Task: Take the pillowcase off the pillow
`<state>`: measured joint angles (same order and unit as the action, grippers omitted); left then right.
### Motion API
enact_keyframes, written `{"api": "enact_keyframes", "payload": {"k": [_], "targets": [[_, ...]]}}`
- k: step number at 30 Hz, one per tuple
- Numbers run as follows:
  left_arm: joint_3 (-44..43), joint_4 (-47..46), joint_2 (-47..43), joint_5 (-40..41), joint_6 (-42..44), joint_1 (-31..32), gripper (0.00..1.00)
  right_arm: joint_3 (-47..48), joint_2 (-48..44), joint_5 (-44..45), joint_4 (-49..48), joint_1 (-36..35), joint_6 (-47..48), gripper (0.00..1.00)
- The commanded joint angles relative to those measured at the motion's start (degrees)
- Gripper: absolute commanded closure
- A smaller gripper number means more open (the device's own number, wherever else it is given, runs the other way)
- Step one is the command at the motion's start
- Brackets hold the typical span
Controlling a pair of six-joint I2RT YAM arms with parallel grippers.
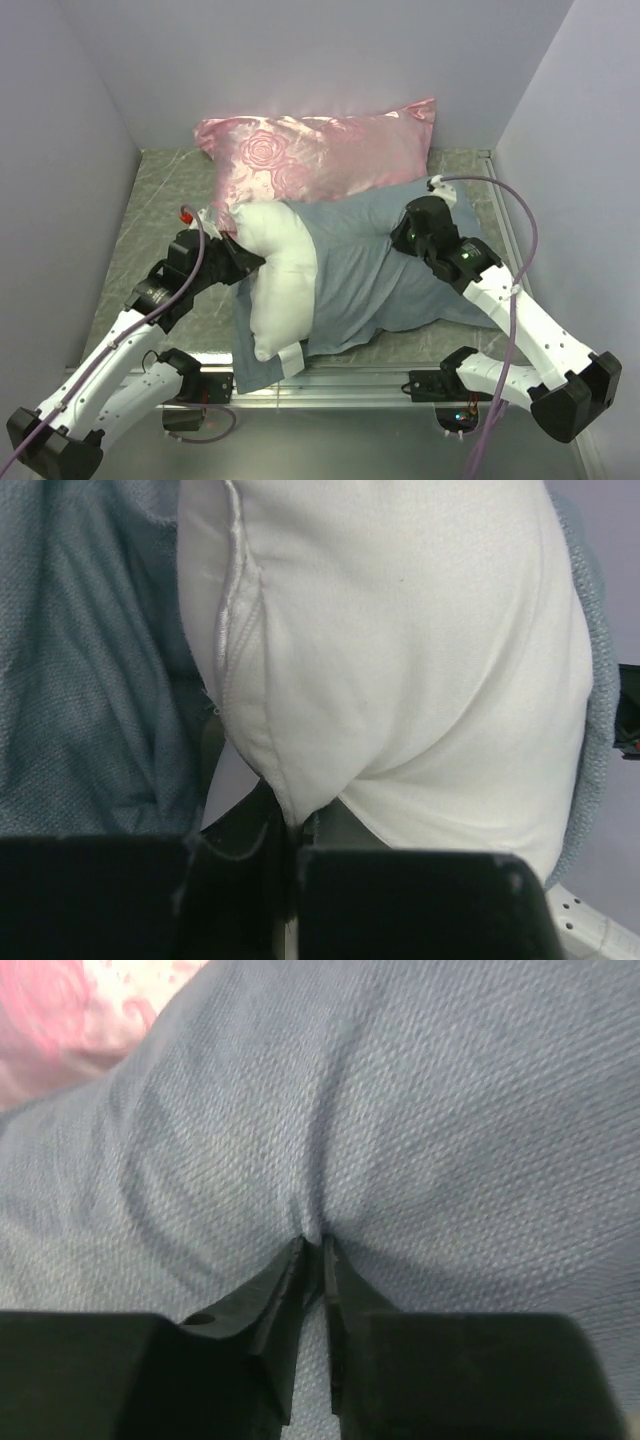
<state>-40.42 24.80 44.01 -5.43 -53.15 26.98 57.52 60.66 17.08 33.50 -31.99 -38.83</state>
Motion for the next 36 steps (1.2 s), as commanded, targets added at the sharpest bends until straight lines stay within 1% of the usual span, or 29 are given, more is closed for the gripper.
{"api": "enact_keyframes", "payload": {"k": [1, 4, 6, 8, 10, 11, 12, 13, 14, 15, 16, 18, 19, 20, 21, 22, 24, 25, 28, 29, 32, 33, 34, 35, 36], "targets": [[-8.52, 0.33, -2.08, 2.17, 3.04, -0.61, 1.0, 4.7, -1.6, 1.54, 2.26, 4.37, 1.91, 0.87], [-13.62, 4.01, -2.7, 4.29, 4.63, -1.23, 1.0, 6.99, -3.09, 3.22, 4.81, 7.54, 3.32, 0.89], [-17.66, 5.17, -3.14, 4.9, 5.68, -1.93, 1.0, 8.48, -3.44, 3.75, 5.87, 11.76, 4.63, 0.89], [-22.12, 7.54, -2.88, 5.26, 6.56, -2.55, 1.0, 9.01, -3.45, 3.05, 6.76, 15.01, 5.77, 0.92], [-24.87, 8.42, -2.53, 5.34, 6.83, -3.07, 1.0, 9.19, -3.36, 0.68, 6.58, 20.1, 6.31, 0.99], [-27.92, 9.38, -2.35, 5.34, 7.17, -3.08, 1.0, 9.11, -3.36, -0.2, 6.32, 21.78, 6.57, 1.0], [-29.43, 9.74, -1.91, 5.26, 7.35, -3.16, 1.0, 8.67, -3.45, -4.03, 5.97, 25.19, 6.66, 1.0], [-30.75, 10.01, -1.56, 5.26, 7.53, -3.16, 1.0, 8.4, -4.06, -6.34, 5.27, 26.18, 6.75, 1.0], [-32.68, 10.44, -1.21, 4.39, 7.79, -3.16, 1.0, 8.05, -4.58, -8.1, 4.57, 26.27, 6.75, 0.95], [-33.14, 10.45, -0.34, 3.51, 7.71, -3.16, 1.0, 6.83, -5.2, -12.81, 3.86, 26.19, 6.57, 0.81], [-33.23, 10.36, 0.11, 3.06, 7.71, -3.16, 1.0, 5.95, -6.6, -15.65, 2.29, 26.27, 6.22, 0.75], [-31.65, 9.14, 0.64, 2.88, 7.53, -3.16, 1.0, 2.62, -8.19, -20.75, 1.23, 25.49, 5.52, 0.65], [-30.78, 8.61, 0.81, 2.8, 7.44, -3.16, 1.0, 1.12, -10.72, -22.34, 0.26, 23.13, 4.56, 0.62], [-28.94, 8.17, 0.99, 2.45, 7.18, -3.25, 1.0, -0.37, -12.4, -21.83, -0.09, 21.72, 3.86, 0.6], [-27.96, 6.77, 1.34, 2.1, 7.0, -3.16, 1.0, -3.69, -14.07, -21.22, -0.45, 20.23, 2.89, 0.55], [-27.0, 6.06, 1.43, 1.92, 6.83, -3.16, 0.99, -5.47, -17.48, -20.95, -1.67, 18.12, 2.01, 0.52], [-24.88, 4.83, 1.95, 1.74, 6.48, -3.16, 0.99, -8.72, -20.4, -18.85, -1.68, 12.5, -0.89, 0.47], [-24.27, 4.13, 2.22, 1.74, 6.39, -3.16, 1.0, -9.96, -23.02, -19.19, -3.42, 8.91, -2.99, 0.46], [-23.82, 3.16, 2.75, 1.83, 6.39, -3.16, 0.99, -12.34, -25.76, -17.26, -4.84, 4.49, -6.33, 0.44], [-23.82, 3.07, 2.92, 1.74, 6.3, -3.16, 0.99, -12.95, -25.86, -15.52, -5.19, 1.87, -6.87, 0.44], [-24.35, 3.15, 3.27, 1.91, 6.56, -3.16, 0.99, -13.65, -24.9, -11.91, -5.89, -1.84, -8.28, 0.43], [-24.52, 3.24, 3.28, 1.92, 6.65, -3.16, 0.99, -13.83, -23.67, -11.55, -6.59, -2.29, -8.37, 0.43], [-24.7, 3.24, 3.28, 1.92, 6.65, -3.16, 0.99, -13.92, -22.88, -11.37, -6.78, -2.29, -8.46, 0.47], [-25.14, 3.5, 3.28, 2.0, 6.65, -3.16, 0.99, -13.66, -22.0, -11.02, -6.69, -2.46, -8.37, 0.53], [-25.58, 3.59, 3.36, 2.0, 6.83, -3.16, 0.99, -13.4, -21.12, -8.75, -5.91, -2.29, -8.46, 0.73]]}}
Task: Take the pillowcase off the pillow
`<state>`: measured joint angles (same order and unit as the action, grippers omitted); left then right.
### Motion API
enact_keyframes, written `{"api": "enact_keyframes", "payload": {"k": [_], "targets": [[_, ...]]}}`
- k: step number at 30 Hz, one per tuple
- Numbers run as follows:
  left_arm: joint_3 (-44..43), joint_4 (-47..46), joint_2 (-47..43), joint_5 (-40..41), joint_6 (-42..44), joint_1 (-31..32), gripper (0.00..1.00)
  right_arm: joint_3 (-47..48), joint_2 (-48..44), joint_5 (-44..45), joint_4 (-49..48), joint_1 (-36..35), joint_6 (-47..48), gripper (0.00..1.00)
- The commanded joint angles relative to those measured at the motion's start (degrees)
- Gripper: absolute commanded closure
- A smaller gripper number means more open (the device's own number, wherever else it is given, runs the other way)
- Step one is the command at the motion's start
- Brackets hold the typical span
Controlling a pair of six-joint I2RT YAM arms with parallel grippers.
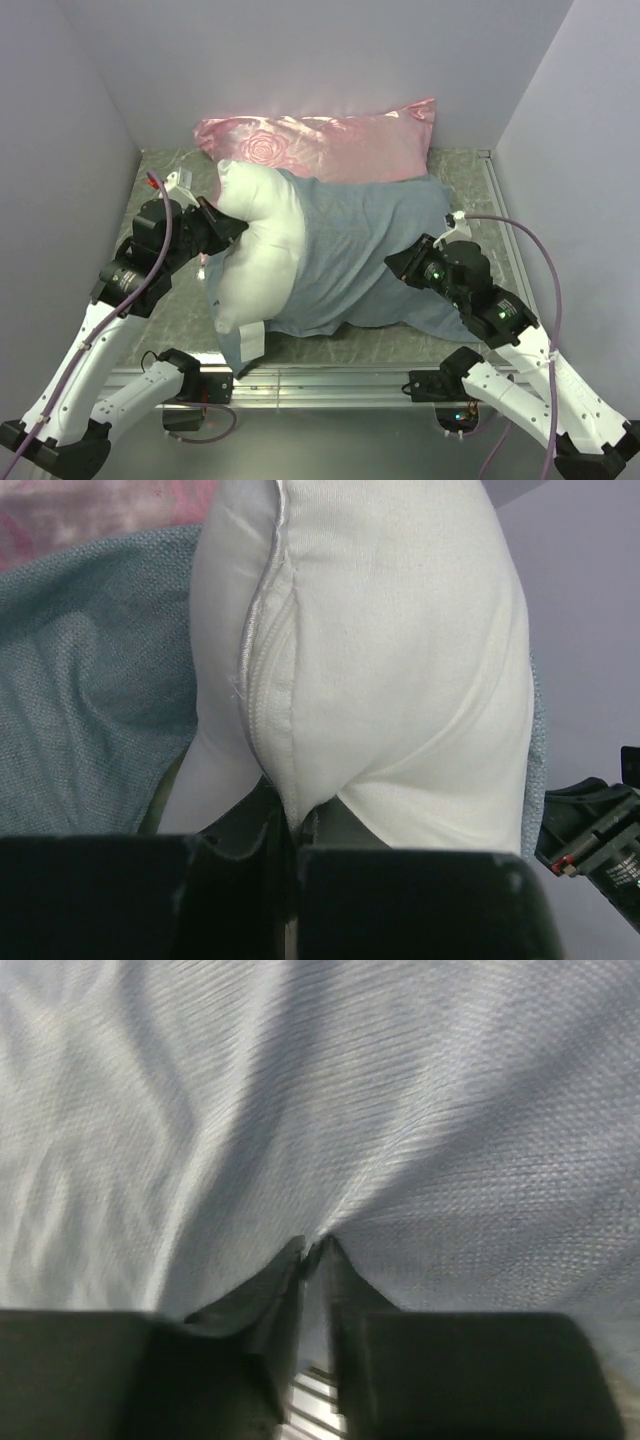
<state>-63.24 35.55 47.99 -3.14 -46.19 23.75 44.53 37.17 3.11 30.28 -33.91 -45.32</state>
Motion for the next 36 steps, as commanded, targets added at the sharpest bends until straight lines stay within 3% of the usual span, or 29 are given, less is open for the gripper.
{"api": "enact_keyframes", "payload": {"k": [1, 3, 4, 8, 14, 20, 25, 30, 33, 36], "targets": [[-3.72, -6.9, -0.61, -0.12, 0.22, 0.07, 0.99, -0.24, 2.56, 6.37, -2.25, -0.54, -1.96, 0.84], [-5.22, -6.46, -0.26, 0.32, 0.49, 0.07, 0.99, 0.73, 2.99, 8.3, -1.11, -0.37, -1.53, 0.99], [-7.4, -6.2, 0.0, 0.76, 0.93, -0.02, 1.0, 1.34, 3.17, 11.44, 1.33, -0.11, -0.92, 1.0], [-16.0, -3.83, 2.98, 1.99, 2.16, -0.02, 1.0, 3.54, 2.74, 13.5, 5.84, 5.59, 1.28, 1.0], [-31.05, -0.75, 7.81, 2.96, 2.87, -0.9, 1.0, 3.8, 4.66, 4.11, 5.23, 24.47, 6.73, 1.0], [-43.97, 1.97, 12.12, 2.78, 2.6, -1.42, 1.0, 3.63, 9.94, 0.58, 2.68, 33.64, 7.35, 1.0], [-55.21, 5.75, 14.15, 3.05, 3.3, -1.34, 1.0, 2.31, 13.1, -6.68, -0.31, 46.97, 9.01, 1.0], [-56.73, 5.68, 12.57, 3.93, 2.78, -1.34, 1.0, 2.13, 15.83, -11.46, -1.72, 54.91, 9.99, 1.0], [-53.14, 4.71, 11.26, 2.71, 1.99, -1.34, 1.0, 3.36, 16.62, -11.55, -1.37, 56.67, 9.99, 1.0], [-43.67, 2.96, 7.75, 2.78, 1.9, -1.34, 0.99, 4.07, 14.35, -11.55, -1.28, 56.59, 9.29, 1.0]]}}
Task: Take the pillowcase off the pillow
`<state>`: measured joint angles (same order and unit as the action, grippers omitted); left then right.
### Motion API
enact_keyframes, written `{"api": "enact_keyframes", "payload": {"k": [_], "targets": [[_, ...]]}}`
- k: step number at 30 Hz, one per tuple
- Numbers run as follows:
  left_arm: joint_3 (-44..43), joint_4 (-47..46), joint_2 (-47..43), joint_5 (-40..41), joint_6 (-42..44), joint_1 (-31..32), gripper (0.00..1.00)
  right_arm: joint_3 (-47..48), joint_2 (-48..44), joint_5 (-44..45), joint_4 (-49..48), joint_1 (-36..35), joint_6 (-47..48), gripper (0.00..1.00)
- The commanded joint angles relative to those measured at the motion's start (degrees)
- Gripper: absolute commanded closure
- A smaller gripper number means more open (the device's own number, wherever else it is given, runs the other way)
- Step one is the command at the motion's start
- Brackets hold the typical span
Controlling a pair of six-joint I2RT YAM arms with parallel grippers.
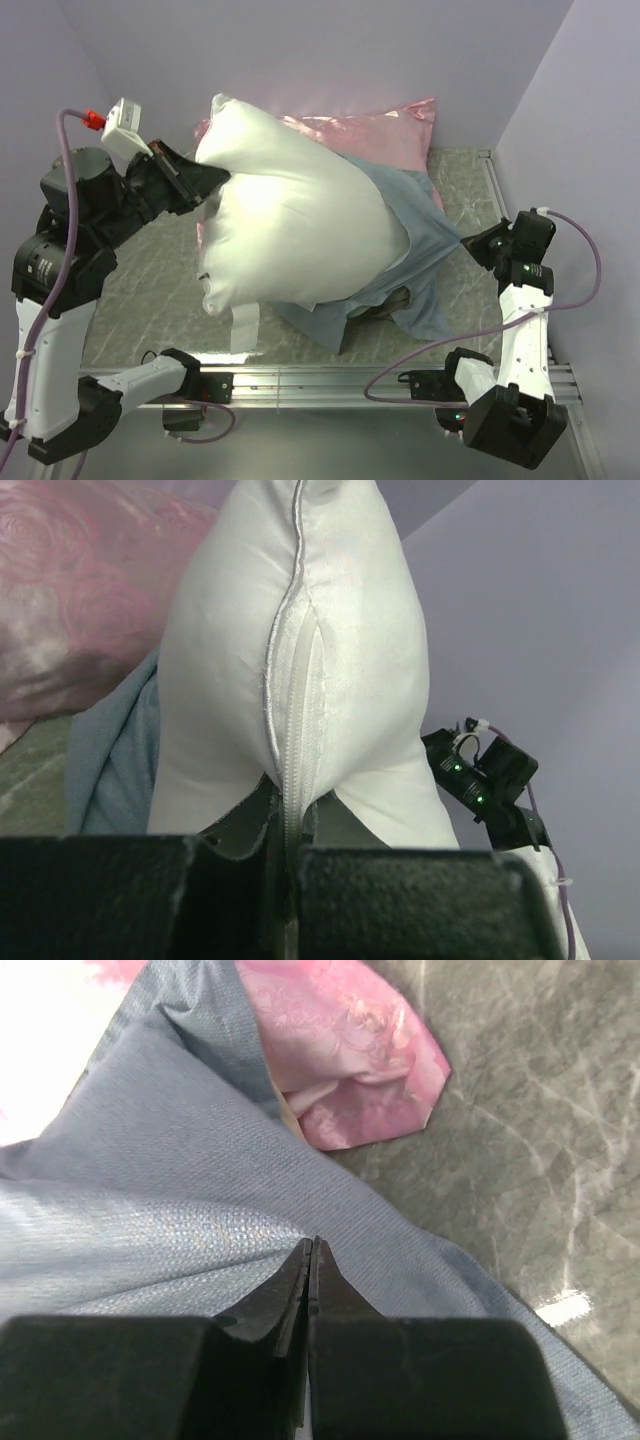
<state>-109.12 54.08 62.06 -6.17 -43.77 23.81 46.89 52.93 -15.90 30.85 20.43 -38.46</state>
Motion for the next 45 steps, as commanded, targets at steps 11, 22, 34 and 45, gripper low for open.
{"api": "enact_keyframes", "payload": {"k": [11, 22, 34, 45], "targets": [[12.47, -13.06, -9.62, 11.09, 1.67, -1.58, 1.0, 9.61, -2.66, 12.83, 3.07, 4.09, 2.42, 1.0], [-23.17, -9.58, 3.6, 10.04, 3.25, -1.58, 0.99, 11.38, 1.21, 11.86, 2.55, 4.88, -0.48, 1.0], [-22.9, -14.71, -1.15, 16.18, 4.56, 1.58, 1.0, 11.82, 4.73, 10.19, 2.63, 16.03, -2.41, 1.0], [2.21, -19.45, -7.74, 11.23, 5.89, 7.92, 0.99, 10.07, -0.36, 3.24, -2.8, -5.27, 0.75, 0.97]]}}
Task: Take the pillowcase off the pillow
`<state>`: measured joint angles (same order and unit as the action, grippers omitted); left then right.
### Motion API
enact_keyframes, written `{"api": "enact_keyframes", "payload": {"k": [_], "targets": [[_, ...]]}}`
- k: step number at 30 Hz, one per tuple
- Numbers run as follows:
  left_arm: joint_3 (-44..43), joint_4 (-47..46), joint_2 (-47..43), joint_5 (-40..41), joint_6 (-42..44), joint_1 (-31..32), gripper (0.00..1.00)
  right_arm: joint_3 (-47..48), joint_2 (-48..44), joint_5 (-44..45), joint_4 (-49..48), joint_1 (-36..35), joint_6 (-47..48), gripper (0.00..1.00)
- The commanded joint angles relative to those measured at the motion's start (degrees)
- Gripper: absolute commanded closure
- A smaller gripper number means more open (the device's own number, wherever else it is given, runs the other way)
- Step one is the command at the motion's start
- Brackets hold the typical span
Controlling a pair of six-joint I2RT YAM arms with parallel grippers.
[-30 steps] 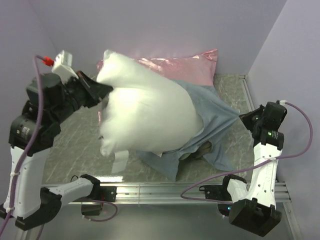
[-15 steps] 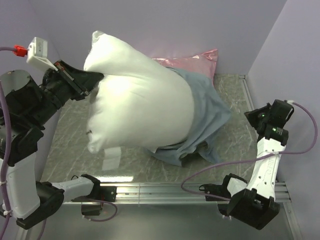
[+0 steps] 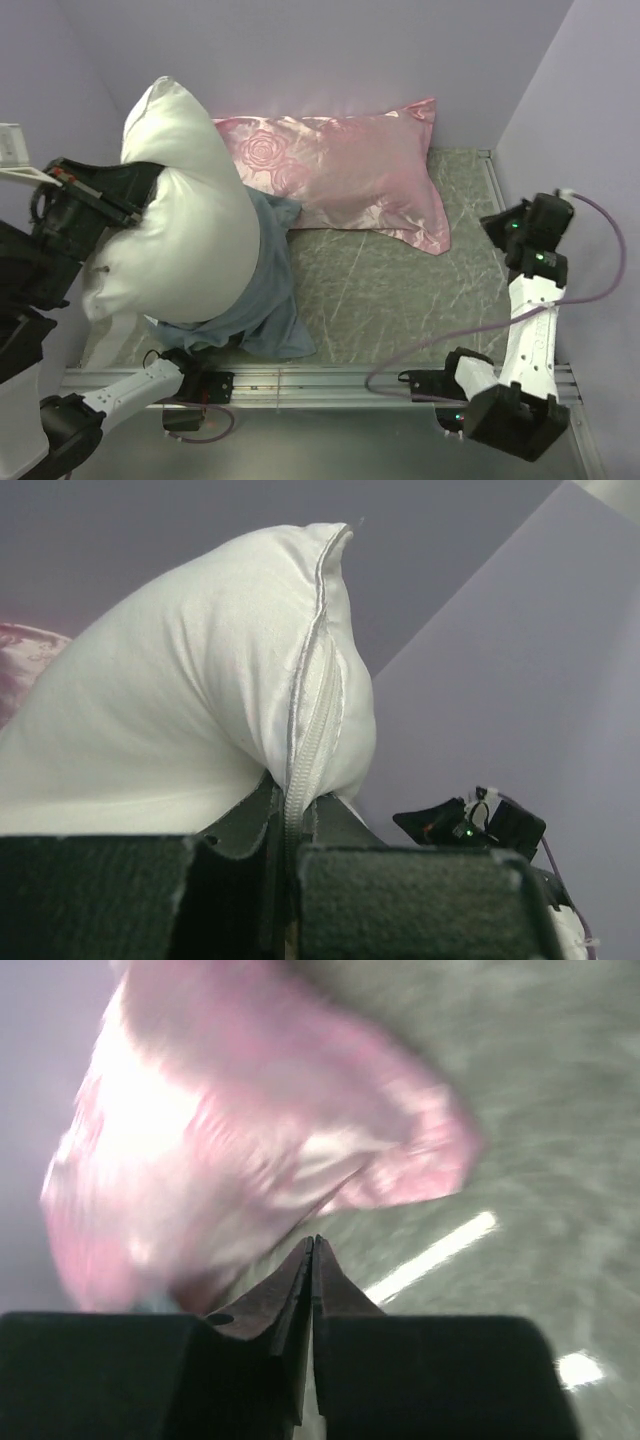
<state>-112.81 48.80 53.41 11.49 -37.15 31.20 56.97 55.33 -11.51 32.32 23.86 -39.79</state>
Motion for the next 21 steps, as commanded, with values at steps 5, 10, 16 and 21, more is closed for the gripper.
{"api": "enact_keyframes", "payload": {"k": [5, 10, 16, 21], "targets": [[14.53, -15.91, 3.9, -19.3, -2.22, 0.62, 0.99, -3.36, -6.9, -5.1, -8.85, -22.45, 0.85, 0.7], [40.89, -32.25, 0.82, -21.84, -12.15, 0.61, 1.0, 2.34, -9.88, -0.09, -6.56, -33.35, -0.11, 0.56], [58.58, -52.91, 4.76, -16.33, -19.19, 8.77, 0.78, 8.06, -13.75, -0.72, -2.7, -34.14, -0.82, 0.51], [54.82, -56.7, 15.13, -8.33, -17.53, 17.83, 0.32, 10.87, -15.34, -0.89, 0.19, -34.23, -0.47, 0.48]]}}
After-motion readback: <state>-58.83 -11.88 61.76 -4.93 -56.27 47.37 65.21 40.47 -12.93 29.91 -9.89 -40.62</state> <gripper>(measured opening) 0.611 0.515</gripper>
